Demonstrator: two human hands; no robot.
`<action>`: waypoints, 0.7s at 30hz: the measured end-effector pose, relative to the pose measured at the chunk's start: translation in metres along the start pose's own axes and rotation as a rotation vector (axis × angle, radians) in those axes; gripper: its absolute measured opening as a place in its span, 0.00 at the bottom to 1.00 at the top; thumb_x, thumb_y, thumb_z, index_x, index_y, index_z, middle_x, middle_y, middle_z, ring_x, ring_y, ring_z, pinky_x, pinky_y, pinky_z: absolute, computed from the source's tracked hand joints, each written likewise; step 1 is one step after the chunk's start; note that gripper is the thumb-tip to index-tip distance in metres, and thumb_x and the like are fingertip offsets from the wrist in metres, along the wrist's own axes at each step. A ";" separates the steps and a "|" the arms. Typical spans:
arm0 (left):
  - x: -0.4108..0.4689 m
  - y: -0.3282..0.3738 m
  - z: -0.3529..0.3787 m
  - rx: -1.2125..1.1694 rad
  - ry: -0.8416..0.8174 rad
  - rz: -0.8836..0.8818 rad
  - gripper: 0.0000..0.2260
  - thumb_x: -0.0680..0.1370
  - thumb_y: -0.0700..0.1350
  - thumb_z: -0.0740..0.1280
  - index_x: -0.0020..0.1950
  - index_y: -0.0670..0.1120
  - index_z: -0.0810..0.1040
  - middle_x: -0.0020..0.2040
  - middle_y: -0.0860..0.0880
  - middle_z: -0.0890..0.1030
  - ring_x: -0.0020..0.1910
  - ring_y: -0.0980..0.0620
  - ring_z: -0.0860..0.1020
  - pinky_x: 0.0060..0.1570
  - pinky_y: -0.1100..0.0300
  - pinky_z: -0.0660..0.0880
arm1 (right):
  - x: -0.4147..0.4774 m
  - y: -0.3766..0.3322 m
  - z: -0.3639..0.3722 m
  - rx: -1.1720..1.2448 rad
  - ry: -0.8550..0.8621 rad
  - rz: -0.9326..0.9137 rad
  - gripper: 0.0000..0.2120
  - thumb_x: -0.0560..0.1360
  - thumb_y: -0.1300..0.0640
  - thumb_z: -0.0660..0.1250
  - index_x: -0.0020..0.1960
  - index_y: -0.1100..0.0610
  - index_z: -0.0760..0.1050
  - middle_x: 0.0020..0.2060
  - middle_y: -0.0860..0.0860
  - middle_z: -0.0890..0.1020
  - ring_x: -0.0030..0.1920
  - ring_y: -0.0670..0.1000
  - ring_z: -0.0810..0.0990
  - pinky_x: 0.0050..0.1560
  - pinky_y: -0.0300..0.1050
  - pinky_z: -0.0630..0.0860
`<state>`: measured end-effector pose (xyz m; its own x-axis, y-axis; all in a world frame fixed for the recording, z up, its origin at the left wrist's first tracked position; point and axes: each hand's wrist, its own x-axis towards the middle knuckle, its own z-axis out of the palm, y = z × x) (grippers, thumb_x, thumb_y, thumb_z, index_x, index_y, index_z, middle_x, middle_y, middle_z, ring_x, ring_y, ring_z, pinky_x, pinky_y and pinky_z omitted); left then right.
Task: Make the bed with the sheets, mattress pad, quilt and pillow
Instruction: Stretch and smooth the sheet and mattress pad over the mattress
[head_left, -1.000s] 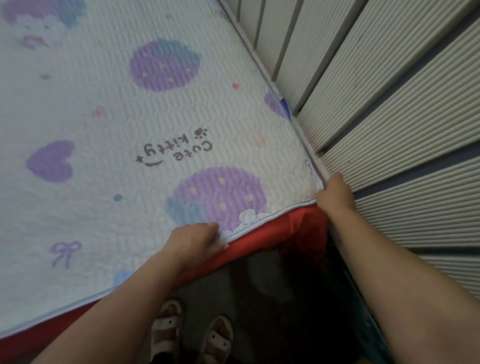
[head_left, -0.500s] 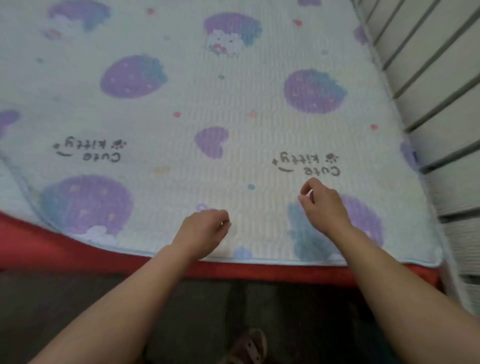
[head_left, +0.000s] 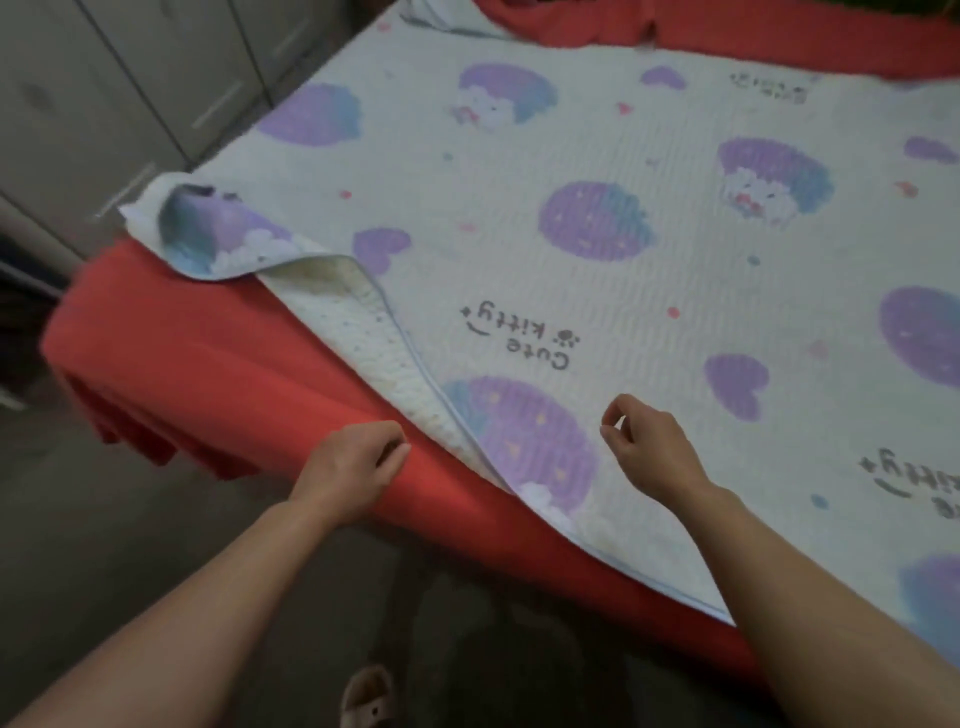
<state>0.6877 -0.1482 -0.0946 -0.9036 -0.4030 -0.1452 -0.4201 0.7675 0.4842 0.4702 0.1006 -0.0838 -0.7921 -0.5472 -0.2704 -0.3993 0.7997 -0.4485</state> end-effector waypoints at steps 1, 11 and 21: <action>0.000 -0.020 -0.018 0.004 0.016 -0.017 0.08 0.75 0.50 0.62 0.37 0.51 0.70 0.35 0.50 0.78 0.38 0.45 0.78 0.35 0.54 0.70 | 0.009 -0.024 0.008 -0.007 -0.004 -0.015 0.03 0.77 0.56 0.63 0.45 0.54 0.72 0.29 0.49 0.75 0.35 0.54 0.75 0.39 0.51 0.74; 0.033 -0.126 -0.112 0.062 0.083 -0.129 0.04 0.76 0.46 0.65 0.43 0.47 0.77 0.42 0.50 0.81 0.44 0.47 0.78 0.41 0.54 0.73 | 0.077 -0.164 0.051 -0.026 -0.086 -0.114 0.03 0.77 0.57 0.62 0.45 0.54 0.73 0.30 0.48 0.76 0.35 0.52 0.75 0.38 0.49 0.74; 0.137 -0.206 -0.140 0.196 0.130 -0.176 0.09 0.72 0.40 0.67 0.51 0.45 0.80 0.54 0.47 0.76 0.54 0.45 0.74 0.50 0.49 0.75 | 0.190 -0.228 0.101 0.074 -0.209 -0.138 0.10 0.78 0.54 0.63 0.59 0.54 0.72 0.48 0.49 0.79 0.47 0.49 0.77 0.47 0.44 0.72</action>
<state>0.6621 -0.4310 -0.0931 -0.8025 -0.5891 -0.0945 -0.5890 0.7568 0.2836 0.4571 -0.2105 -0.1197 -0.6169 -0.6952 -0.3689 -0.4564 0.6979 -0.5520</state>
